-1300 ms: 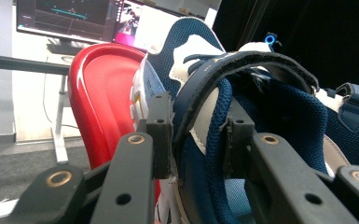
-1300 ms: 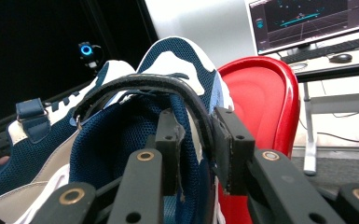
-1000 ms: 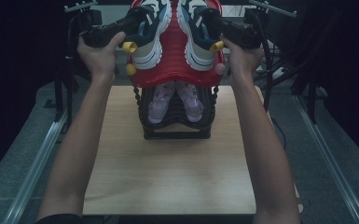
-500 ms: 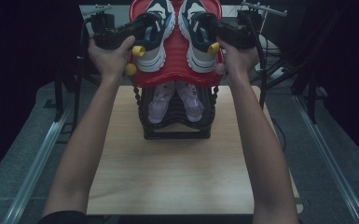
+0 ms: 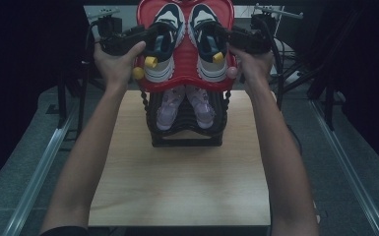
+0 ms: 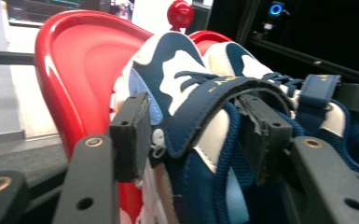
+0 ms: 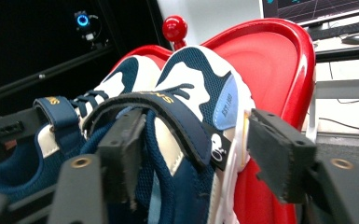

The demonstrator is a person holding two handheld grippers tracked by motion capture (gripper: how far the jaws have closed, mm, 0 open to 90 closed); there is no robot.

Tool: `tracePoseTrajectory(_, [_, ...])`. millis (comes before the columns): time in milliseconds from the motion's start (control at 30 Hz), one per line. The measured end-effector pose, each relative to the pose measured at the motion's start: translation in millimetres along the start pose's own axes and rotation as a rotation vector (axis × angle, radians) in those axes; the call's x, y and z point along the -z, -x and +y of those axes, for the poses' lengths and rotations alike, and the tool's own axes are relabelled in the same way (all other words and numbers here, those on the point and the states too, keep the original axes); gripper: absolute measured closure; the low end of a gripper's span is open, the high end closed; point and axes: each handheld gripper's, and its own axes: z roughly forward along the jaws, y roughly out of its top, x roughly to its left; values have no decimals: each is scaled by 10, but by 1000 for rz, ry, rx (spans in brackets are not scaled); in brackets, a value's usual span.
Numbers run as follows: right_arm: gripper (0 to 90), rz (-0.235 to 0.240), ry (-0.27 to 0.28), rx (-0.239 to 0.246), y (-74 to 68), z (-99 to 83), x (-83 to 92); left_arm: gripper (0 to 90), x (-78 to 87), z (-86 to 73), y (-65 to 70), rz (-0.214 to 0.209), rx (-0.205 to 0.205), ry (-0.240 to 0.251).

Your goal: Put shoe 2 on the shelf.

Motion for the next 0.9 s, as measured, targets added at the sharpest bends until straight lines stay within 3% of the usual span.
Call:
tracePoseTrajectory(200, [318,18,-20,9,23,-16,45,417,57,-1,-6,-31,1,-13])
tracePoseTrajectory(300, [314,26,-10,5,31,-43,97,415,129,-13,4,-35,-21,-5])
tracePoseTrajectory(633, [306,65,32,9,36,-90,270,424,301,-42,40,-67,-39,-11])
tracePoseTrajectory(900, [315,90,32,19,60,-153,399,427,448,-50,24,-73,-54,-17])
